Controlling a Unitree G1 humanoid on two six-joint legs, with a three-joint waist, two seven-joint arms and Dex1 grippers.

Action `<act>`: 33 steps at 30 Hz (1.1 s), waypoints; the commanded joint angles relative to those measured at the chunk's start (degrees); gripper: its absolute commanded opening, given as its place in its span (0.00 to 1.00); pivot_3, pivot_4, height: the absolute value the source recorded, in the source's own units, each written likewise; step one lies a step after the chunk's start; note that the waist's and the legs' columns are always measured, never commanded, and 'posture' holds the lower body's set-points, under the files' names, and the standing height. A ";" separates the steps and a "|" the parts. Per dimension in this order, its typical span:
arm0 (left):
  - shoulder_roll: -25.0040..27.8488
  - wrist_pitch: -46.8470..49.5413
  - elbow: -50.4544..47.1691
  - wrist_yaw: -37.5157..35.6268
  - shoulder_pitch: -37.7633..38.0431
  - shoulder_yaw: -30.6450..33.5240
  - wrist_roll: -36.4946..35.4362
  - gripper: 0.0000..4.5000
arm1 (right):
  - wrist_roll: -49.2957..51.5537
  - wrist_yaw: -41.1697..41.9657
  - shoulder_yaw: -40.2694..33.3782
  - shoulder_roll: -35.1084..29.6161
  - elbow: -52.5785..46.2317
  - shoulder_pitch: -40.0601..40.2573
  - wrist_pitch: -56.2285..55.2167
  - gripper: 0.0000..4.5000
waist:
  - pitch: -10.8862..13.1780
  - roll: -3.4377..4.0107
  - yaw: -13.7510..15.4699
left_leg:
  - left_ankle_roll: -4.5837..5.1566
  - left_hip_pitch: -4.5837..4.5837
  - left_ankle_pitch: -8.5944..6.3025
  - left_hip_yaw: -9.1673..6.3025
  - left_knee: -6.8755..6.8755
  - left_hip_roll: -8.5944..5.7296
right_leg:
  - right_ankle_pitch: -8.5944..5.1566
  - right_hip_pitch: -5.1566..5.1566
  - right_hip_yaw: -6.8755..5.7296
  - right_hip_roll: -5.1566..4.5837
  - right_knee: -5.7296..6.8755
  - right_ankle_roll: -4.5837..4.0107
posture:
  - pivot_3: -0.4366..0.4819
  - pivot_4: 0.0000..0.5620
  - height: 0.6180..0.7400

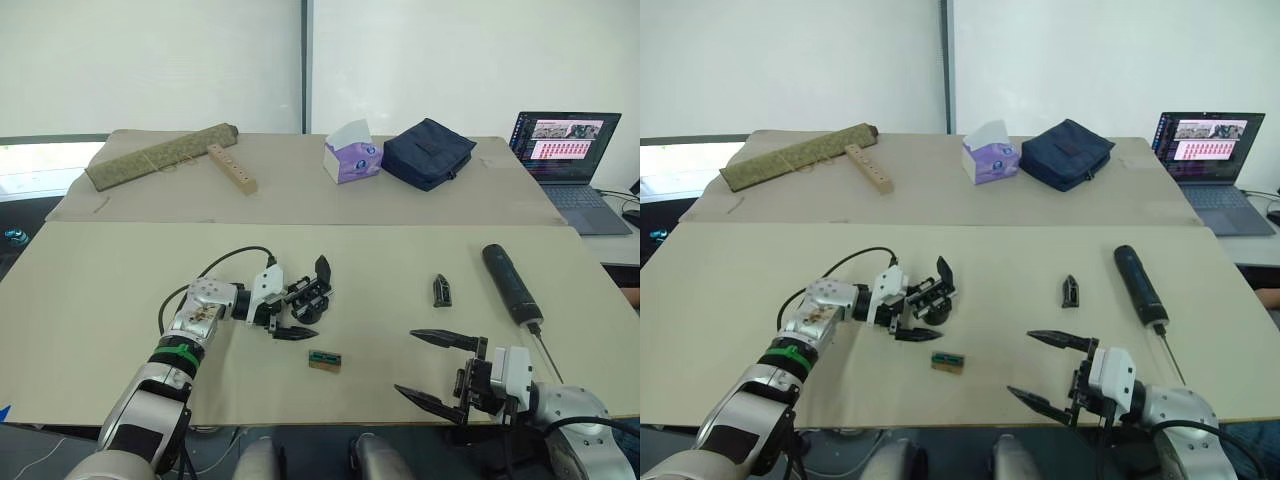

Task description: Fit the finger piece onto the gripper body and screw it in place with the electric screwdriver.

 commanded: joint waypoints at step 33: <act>-1.24 31.26 -46.80 34.10 24.27 3.01 -0.40 0.95 | 1.21 1.93 1.56 -0.64 2.65 -8.09 0.05 1.00 | 0.01 0.00 -0.61 | 0.00 0.08 0.00 -0.04 0.01 0.05 | 0.00 0.02 0.01 0.00 0.03 0.00 | 0.48 0.27 1.00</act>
